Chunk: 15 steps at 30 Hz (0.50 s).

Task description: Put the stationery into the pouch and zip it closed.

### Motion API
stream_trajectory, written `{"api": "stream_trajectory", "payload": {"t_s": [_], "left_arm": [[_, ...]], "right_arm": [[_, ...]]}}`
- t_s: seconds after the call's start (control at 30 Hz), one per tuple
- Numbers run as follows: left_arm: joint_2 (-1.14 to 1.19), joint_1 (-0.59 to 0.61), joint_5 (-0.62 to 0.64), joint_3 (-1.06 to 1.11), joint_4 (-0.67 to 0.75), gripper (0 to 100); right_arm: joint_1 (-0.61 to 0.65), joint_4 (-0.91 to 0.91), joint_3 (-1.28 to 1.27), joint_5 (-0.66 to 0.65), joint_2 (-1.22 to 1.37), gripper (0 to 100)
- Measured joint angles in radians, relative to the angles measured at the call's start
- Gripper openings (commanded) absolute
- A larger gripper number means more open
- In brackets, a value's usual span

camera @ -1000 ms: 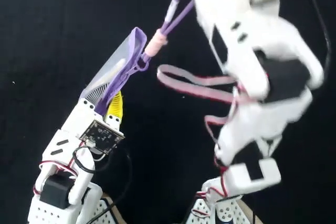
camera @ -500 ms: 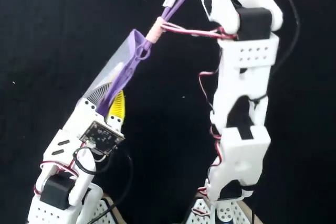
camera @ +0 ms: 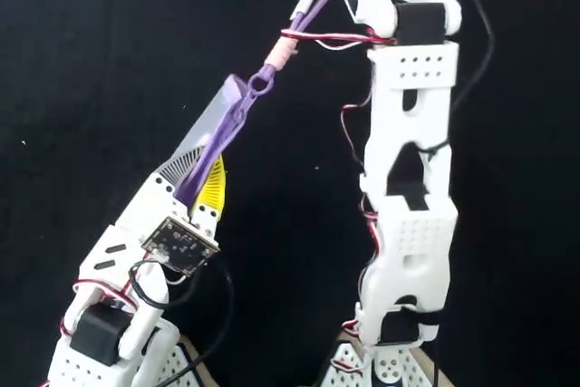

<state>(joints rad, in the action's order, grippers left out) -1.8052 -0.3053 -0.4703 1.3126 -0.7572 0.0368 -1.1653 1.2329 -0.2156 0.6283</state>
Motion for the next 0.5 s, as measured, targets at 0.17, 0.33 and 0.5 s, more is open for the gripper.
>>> {"api": "stream_trajectory", "payload": {"t_s": [0.17,0.33,0.5], "left_arm": [[0.0,-0.002,0.002,0.0,0.0,3],[0.002,-0.002,0.002,0.003,0.0,3],[0.003,-0.002,0.037,0.005,-0.002,3]], "right_arm": [[-0.025,0.018,0.0,0.0,0.095,1.1],[-0.026,0.072,0.0,0.0,0.186,1.1],[-0.028,0.117,0.0,0.0,0.278,1.1]]}}
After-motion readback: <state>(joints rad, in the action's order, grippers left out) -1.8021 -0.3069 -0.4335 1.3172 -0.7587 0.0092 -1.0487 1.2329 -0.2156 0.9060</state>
